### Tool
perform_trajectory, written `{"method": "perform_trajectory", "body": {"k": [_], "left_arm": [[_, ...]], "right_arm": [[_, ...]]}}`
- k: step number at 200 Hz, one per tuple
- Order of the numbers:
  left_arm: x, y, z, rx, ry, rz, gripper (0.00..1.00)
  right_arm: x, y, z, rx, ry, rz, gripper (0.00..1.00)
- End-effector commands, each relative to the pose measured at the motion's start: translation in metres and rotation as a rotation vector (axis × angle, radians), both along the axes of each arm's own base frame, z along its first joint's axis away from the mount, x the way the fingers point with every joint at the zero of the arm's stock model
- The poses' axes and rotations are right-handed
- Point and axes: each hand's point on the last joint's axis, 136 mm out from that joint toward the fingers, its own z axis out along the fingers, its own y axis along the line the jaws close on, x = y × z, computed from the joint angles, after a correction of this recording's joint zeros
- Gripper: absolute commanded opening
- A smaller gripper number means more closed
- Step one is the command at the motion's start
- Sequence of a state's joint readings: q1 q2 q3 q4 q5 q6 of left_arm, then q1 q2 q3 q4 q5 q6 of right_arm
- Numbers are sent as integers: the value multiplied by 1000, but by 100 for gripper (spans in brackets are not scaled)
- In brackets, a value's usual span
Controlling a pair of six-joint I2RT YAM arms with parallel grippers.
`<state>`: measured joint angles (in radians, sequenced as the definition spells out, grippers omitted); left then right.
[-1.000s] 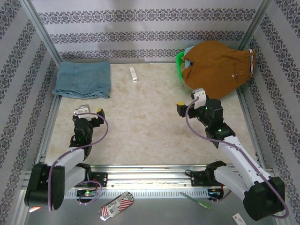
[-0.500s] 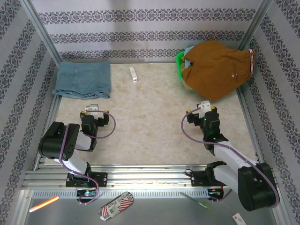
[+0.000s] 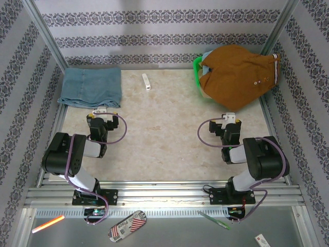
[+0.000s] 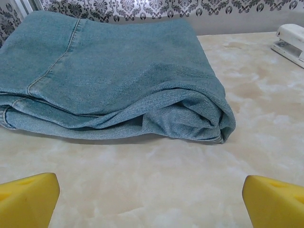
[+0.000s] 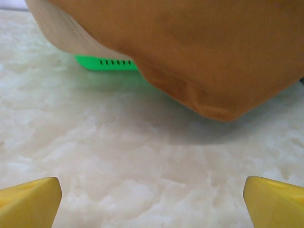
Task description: Fold and stack the trousers
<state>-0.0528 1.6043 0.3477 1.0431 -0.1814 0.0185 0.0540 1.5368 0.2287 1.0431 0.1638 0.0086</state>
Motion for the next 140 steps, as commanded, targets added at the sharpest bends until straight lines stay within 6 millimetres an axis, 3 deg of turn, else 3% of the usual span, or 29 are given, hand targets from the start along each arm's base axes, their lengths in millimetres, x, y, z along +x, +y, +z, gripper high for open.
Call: {"method": "perform_trajectory", "body": {"k": [1, 16, 140], "left_arm": [[0, 1, 1, -7, 2, 15, 99], [0, 1, 1, -7, 1, 15, 99], [0, 1, 1, -8, 0, 15, 99]], "right_arm": [[26, -13, 31, 38, -76, -84, 98], [26, -6, 31, 3, -67, -66, 98], [26, -4, 32, -9, -69, -65, 98]]}}
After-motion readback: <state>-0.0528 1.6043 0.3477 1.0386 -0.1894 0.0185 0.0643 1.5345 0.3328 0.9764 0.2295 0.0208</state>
